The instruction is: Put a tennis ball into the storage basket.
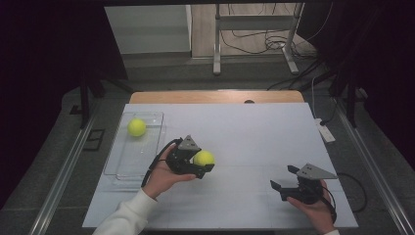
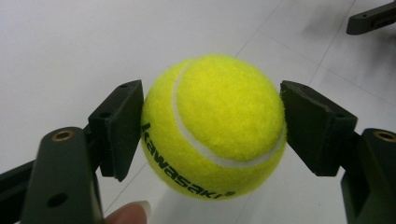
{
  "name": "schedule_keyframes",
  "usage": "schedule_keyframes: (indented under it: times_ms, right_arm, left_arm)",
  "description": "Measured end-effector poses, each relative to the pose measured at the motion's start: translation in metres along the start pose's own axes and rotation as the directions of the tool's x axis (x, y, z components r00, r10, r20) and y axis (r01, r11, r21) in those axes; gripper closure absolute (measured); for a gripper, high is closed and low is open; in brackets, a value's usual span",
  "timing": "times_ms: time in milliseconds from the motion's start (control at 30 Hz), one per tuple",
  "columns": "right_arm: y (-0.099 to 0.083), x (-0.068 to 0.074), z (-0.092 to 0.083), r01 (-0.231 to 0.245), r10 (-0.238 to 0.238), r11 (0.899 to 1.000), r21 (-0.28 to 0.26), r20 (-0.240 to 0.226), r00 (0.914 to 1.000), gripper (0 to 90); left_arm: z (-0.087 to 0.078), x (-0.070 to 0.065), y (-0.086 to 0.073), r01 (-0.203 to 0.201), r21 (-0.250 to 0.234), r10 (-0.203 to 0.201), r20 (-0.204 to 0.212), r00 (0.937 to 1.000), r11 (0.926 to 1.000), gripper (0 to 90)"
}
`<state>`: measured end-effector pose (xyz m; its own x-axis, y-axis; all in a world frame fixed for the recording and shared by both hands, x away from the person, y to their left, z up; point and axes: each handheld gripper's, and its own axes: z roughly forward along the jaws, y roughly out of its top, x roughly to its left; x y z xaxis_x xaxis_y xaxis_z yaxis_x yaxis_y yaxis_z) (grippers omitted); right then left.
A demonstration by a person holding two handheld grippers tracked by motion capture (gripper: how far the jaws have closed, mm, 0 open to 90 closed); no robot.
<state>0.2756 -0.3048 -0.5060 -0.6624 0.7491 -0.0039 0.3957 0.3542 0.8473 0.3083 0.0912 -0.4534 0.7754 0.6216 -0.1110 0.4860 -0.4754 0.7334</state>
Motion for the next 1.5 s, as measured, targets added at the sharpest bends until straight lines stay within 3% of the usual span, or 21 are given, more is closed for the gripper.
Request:
schedule_keyframes:
  times_ms: [733, 1500]
  right_arm:
    - [0.000, 0.001, 0.000, 0.001, -0.001, 1.000, -0.001, 0.000, 1.0000, 12.3]
    - [0.000, 0.001, 0.001, 0.004, -0.004, 1.000, 0.001, 0.000, 1.0000, 12.4]
  left_arm:
    - [-0.026, 0.020, -0.003, 0.062, -0.067, -0.066, -0.054, 0.9964, 0.9959, 26.1]
    - [-0.040, 0.028, -0.004, 0.090, -0.124, -0.101, -0.088, 0.9910, 0.9882, 26.1]
